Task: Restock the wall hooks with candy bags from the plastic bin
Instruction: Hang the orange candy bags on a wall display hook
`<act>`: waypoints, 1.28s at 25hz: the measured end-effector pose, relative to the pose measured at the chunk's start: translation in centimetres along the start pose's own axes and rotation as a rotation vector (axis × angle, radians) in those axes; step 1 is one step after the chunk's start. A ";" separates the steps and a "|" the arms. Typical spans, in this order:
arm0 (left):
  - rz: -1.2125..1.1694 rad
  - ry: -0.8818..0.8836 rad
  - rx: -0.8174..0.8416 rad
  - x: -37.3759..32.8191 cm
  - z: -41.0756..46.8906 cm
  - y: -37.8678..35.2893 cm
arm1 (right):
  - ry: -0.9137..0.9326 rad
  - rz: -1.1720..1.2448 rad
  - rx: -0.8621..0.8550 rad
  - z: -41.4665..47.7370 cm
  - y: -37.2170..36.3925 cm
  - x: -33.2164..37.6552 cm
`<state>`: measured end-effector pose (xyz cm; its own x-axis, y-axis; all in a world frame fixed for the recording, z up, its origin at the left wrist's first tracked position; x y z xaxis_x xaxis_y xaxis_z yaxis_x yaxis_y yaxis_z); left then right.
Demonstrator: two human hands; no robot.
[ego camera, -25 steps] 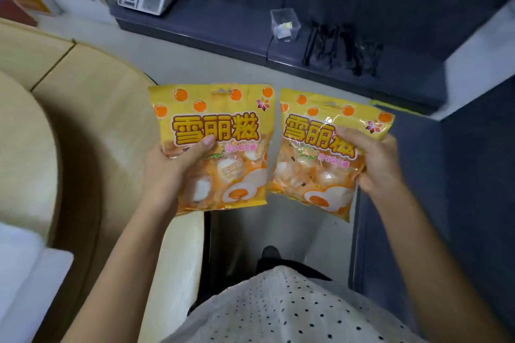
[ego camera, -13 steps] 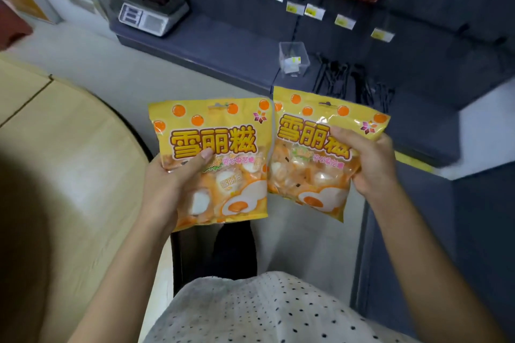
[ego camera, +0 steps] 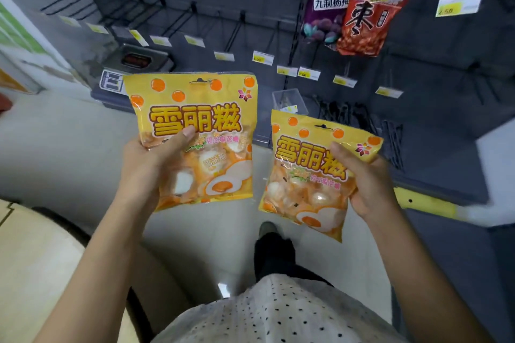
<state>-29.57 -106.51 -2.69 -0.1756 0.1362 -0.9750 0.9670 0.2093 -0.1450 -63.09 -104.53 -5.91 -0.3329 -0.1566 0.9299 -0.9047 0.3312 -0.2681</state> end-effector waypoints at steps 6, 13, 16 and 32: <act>-0.073 0.012 -0.036 -1.6 10.3 -3.4 | 0.070 -0.033 0.023 12.3 -5.1 4.8; -0.109 -0.064 -0.012 -5.9 19.8 -3.8 | 0.339 -0.041 0.107 22.1 -14.8 14.2; -0.104 -0.138 0.049 -9.0 25.3 -3.0 | 0.401 -0.040 0.132 25.3 -19.7 16.9; -0.076 -0.470 0.448 -31.2 45.9 -5.2 | 0.710 0.097 0.097 28.8 -36.0 36.1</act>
<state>-20.70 -156.35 20.75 -0.2450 -0.3226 -0.9143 0.9563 -0.2356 -0.1731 -50.24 -148.90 30.00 -0.1897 0.5226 0.8312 -0.9104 0.2235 -0.3483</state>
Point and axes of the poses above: each hand's wrist, its own z-axis towards the middle knuckle, its own y-axis out of the back of the hand, x = y × z, the point moved 8 cm from there along z, towards the middle knuckle, and after that the axes turned 1 degree about y, right-handed, at the moved point
